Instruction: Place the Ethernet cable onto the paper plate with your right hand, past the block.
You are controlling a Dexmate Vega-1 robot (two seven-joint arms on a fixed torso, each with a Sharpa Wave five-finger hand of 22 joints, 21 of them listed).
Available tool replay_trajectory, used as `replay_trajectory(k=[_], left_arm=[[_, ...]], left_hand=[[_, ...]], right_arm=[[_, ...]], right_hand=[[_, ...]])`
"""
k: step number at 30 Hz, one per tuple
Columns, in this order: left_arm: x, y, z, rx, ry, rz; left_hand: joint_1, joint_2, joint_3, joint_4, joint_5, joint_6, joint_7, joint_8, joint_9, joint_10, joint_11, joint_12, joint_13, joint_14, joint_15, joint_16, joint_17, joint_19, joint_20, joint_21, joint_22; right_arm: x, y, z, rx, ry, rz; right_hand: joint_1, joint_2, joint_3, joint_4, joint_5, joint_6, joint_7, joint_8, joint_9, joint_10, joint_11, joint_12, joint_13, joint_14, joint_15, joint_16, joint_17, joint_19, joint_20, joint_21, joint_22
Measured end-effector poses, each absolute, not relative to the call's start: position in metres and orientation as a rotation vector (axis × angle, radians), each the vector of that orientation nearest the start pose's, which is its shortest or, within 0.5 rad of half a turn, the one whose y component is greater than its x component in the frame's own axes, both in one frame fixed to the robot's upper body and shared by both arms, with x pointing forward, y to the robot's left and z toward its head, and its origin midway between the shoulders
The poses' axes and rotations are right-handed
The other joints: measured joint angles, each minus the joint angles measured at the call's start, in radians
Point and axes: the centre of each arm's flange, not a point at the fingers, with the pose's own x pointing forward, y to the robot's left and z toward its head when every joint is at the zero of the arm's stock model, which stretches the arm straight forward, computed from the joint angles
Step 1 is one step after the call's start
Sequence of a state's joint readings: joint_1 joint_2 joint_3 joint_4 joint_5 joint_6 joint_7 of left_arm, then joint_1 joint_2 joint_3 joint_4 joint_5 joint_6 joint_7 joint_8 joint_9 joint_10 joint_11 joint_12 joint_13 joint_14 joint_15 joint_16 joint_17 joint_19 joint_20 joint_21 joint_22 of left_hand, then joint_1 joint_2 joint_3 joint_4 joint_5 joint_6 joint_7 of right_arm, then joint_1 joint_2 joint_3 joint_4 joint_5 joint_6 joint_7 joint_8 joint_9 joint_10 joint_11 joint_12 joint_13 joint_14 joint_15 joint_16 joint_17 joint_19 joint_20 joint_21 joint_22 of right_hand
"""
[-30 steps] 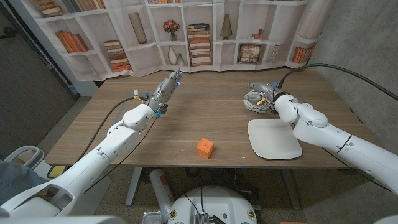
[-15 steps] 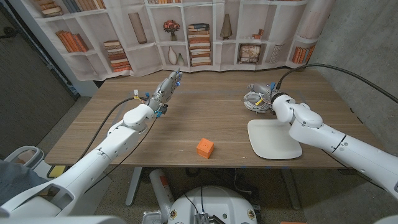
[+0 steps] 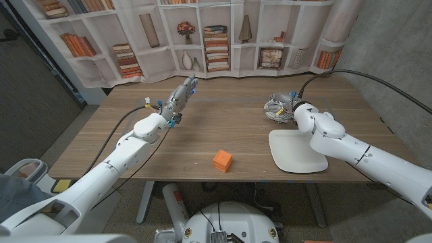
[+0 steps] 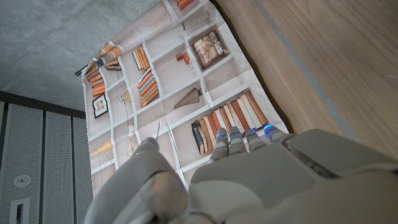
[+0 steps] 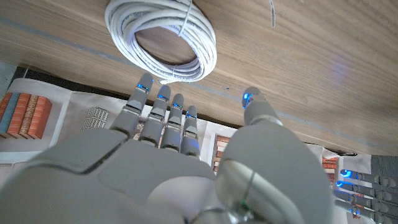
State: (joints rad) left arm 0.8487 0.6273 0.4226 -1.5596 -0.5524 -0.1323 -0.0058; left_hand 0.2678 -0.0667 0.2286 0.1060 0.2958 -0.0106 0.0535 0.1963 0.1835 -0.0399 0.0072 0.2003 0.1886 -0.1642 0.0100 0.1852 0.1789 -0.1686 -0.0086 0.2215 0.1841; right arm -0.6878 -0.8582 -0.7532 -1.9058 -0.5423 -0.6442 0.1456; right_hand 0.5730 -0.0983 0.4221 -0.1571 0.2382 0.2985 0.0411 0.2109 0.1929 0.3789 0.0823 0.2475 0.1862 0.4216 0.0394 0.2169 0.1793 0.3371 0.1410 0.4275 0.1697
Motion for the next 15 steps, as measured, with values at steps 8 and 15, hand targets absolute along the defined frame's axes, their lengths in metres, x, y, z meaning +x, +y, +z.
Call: replay_trajectory(k=[8, 15], left_arm=[[0.6178, 0.2455, 0.0101, 0.178, -0.597, -0.318], [0.6164, 0.2455, 0.0101, 0.182, -0.595, -0.316]], left_hand=[[0.000, 0.000, -0.004, 0.004, 0.000, 0.000, 0.000, 0.000, 0.000, 0.000, 0.000, 0.000, 0.000, 0.000, 0.000, 0.000, 0.000, 0.000, 0.000, 0.000, 0.000], [0.000, 0.000, -0.004, 0.004, 0.000, 0.000, 0.000, 0.000, 0.000, 0.000, 0.000, 0.000, 0.000, 0.000, 0.000, 0.000, 0.000, 0.000, 0.000, 0.000, 0.000]], right_arm=[[0.6040, -0.2365, 0.0130, -1.476, -0.281, -0.108], [0.6070, -0.2385, 0.0116, -1.473, -0.276, -0.111]], right_hand=[[0.019, 0.008, 0.004, 0.004, 0.007, 0.004, 0.004, 0.000, 0.000, 0.000, 0.000, -0.006, 0.000, -0.026, -0.001, -0.017, 0.003, 0.023, -0.024, -0.006, 0.000], [0.030, 0.018, 0.011, 0.005, 0.008, 0.018, 0.018, 0.000, 0.000, -0.010, 0.002, -0.008, 0.003, -0.054, -0.008, -0.025, 0.005, 0.032, -0.050, -0.014, 0.000]])
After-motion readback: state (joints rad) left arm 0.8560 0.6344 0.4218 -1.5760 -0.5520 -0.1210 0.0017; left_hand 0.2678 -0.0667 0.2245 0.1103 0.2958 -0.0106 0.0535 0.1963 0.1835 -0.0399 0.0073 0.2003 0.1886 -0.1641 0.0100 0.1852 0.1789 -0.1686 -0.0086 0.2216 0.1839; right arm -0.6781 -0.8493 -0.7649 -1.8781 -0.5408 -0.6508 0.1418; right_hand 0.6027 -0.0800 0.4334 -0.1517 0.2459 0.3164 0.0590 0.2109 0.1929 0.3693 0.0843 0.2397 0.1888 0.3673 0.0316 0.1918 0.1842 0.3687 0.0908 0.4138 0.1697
